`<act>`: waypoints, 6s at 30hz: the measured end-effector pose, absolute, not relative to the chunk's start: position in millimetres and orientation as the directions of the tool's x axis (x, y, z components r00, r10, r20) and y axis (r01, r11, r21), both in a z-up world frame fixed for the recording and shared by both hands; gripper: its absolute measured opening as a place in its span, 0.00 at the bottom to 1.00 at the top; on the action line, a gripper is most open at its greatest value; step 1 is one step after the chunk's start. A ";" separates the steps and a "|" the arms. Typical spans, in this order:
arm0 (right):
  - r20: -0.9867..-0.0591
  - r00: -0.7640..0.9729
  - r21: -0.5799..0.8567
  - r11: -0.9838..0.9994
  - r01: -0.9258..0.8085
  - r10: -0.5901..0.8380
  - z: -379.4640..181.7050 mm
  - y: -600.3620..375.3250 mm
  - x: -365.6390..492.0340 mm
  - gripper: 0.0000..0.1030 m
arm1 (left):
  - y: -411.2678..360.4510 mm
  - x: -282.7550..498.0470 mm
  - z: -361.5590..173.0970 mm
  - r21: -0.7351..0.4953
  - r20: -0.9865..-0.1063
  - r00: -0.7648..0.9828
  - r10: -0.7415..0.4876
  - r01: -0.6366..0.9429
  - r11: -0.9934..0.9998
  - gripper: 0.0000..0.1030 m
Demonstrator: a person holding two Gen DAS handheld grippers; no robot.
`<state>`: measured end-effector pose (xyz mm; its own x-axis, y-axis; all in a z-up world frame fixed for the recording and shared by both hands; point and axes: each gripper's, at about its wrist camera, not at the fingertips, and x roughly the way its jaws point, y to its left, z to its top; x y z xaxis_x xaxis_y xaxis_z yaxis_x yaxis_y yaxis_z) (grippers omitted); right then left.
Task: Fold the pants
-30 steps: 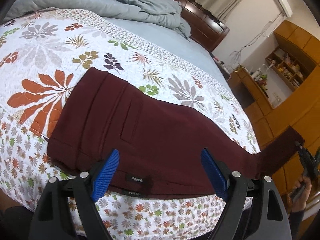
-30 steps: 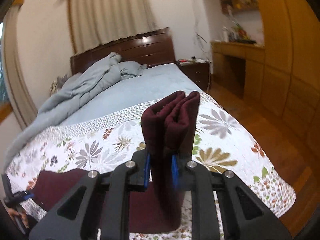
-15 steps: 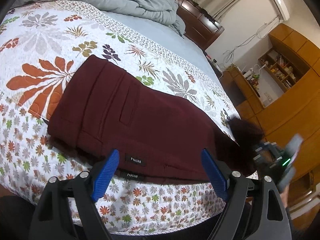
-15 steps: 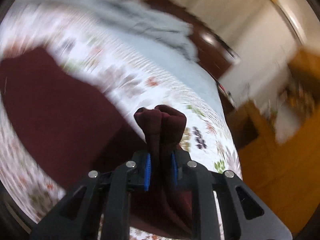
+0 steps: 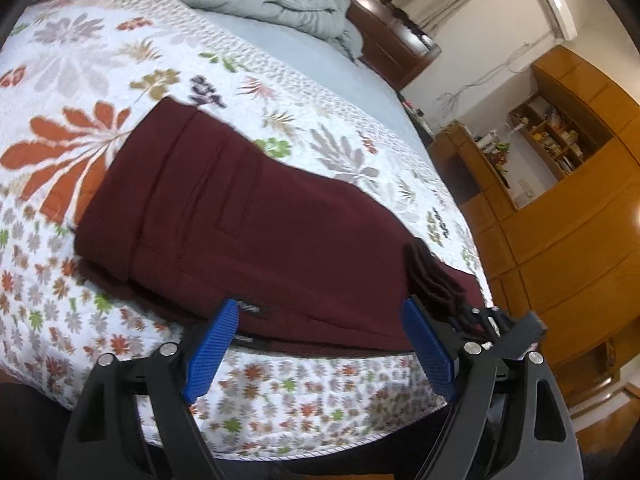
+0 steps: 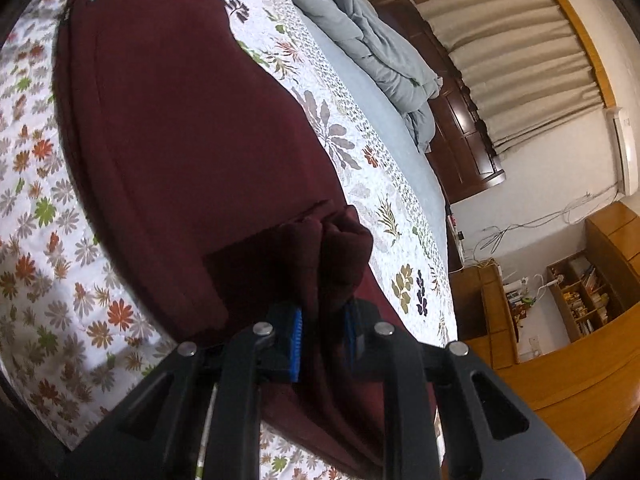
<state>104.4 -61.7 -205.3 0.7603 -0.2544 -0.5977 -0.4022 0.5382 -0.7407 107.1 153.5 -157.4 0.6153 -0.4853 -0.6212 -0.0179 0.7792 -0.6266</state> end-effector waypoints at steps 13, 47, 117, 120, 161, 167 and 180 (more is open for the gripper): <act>-0.621 0.731 -0.758 0.454 -0.469 -0.283 -233.5 -52.8 93.4 0.18 | 128.5 112.0 -155.7 -0.563 -0.670 0.583 -0.459 0.004 0.827 0.82; -0.871 0.483 -0.060 0.996 0.067 -0.085 -132.8 -280.7 107.1 0.26 | 70.9 105.6 -110.0 -0.447 -0.627 0.643 -0.440 0.165 0.879 0.82; -0.834 -0.478 0.552 0.411 -0.726 0.276 -186.4 211.1 416.3 0.77 | 266.2 104.8 -260.5 -0.875 -0.475 0.773 -0.420 -0.464 0.136 0.85; -0.811 -0.517 0.584 0.389 -0.712 0.273 -198.4 218.7 419.6 0.78 | 262.2 109.1 -256.5 -0.869 -0.491 0.763 -0.420 -0.459 0.182 0.85; -0.903 -0.362 0.421 0.310 -0.852 0.229 -110.6 206.8 396.8 0.23 | 235.2 105.0 -163.0 -0.817 -0.515 0.772 -0.372 -0.311 0.486 0.33; -0.915 -0.292 0.378 0.340 -0.861 0.278 -78.4 180.7 389.1 0.23 | 214.4 110.1 -130.6 -0.798 -0.500 0.779 -0.377 -0.245 0.550 0.32; -0.932 -0.146 0.279 0.398 -0.874 0.332 -12.0 117.8 373.1 0.22 | 172.0 115.7 -75.4 -0.751 -0.476 0.779 -0.409 -0.118 0.649 0.32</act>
<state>373.1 117.8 -12.0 -0.1459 0.3324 -0.9318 -0.8739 0.3982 0.2789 115.7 172.0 -75.4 0.7786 -0.4093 -0.4757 -0.1179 0.6491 -0.7515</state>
